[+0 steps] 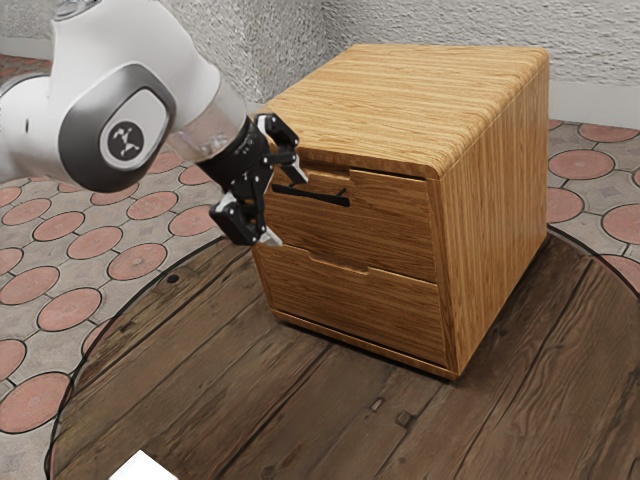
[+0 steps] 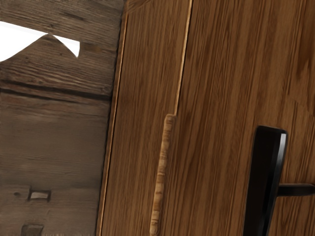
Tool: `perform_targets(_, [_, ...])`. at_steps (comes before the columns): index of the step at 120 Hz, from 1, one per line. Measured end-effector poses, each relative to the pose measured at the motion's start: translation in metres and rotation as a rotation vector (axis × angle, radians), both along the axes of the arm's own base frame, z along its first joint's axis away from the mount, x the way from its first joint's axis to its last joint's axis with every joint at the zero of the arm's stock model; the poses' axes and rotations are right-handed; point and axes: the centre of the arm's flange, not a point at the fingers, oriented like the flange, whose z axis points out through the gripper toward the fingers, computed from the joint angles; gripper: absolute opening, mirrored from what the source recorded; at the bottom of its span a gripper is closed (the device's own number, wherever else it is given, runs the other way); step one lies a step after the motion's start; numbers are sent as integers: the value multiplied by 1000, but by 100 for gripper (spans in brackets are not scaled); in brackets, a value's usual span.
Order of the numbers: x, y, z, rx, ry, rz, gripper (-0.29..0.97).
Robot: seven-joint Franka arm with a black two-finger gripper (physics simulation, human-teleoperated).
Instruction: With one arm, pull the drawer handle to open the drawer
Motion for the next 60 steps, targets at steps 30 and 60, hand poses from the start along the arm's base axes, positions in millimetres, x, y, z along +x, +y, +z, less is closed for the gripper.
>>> perform_targets(30, [2, -3, -10, -7, 5, 10, 67])
perform_targets(60, [-4, -3, -10, -11, 14, 19, 43])
